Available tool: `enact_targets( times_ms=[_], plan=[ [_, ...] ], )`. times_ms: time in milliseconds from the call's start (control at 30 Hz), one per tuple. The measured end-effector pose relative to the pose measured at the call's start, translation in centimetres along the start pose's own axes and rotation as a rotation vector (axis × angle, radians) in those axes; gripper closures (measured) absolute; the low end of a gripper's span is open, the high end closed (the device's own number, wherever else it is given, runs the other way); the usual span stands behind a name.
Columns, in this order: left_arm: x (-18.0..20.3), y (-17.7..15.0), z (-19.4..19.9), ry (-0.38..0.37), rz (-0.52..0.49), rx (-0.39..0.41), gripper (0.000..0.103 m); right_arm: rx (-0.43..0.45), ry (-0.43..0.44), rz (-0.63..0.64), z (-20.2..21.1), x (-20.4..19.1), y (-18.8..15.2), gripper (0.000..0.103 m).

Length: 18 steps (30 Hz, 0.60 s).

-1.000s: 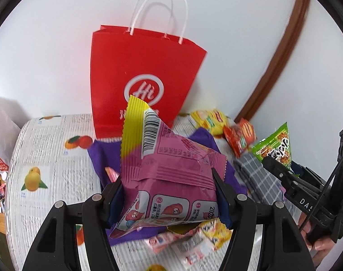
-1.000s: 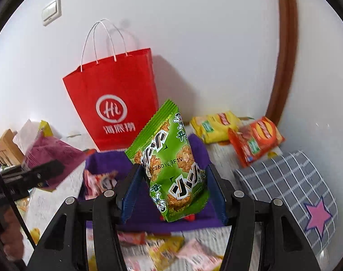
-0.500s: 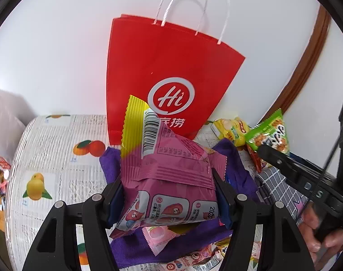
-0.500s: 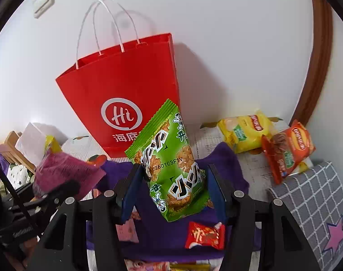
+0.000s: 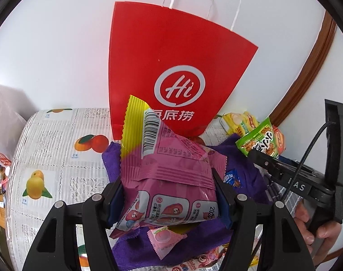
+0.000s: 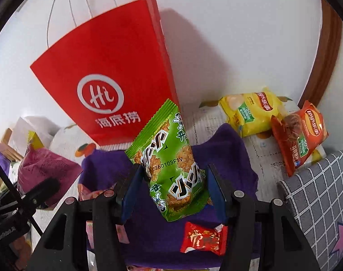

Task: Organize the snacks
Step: 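Lower the green snack packet onto the purple towel and open the right tool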

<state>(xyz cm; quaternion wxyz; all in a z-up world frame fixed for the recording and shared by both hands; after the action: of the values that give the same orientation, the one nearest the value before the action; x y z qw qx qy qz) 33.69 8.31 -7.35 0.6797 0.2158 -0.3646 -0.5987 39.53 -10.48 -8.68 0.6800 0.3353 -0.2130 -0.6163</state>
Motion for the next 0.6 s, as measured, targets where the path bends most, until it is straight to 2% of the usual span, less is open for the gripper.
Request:
enact_targets(
  times_ms=[133, 267, 600],
  plan=[
    [0.1, -0.1, -0.3, 0.016, -0.004, -0.008, 0.038, -0.016, -0.015, 0.062, -0.2, -0.2, -0.2, 0.046],
    [0.0, -0.2, -0.3, 0.030, -0.008, -0.005, 0.038, -0.062, -0.031, 0.071, -1.3, 0.2, -0.7, 0.046],
    [-0.3, 0.2, 0.1, 0.041, 0.005, 0.007, 0.038, -0.097, -0.056, 0.109, -2.7, -0.3, -1.4, 0.046]
  ],
)
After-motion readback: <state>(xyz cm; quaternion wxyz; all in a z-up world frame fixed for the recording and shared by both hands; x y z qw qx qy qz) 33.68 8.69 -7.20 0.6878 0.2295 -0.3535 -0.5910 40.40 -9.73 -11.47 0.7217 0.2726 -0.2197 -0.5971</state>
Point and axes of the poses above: each gripper's, at about its wrist camera, not at the fingertips, and z roughly against the way its jaws point, x to its right, y to its top, the point moved 3 cm from there along -z, roughly the way its jaws point, and after that the axes turned 10 degrees about x, right-handed, at the moved point
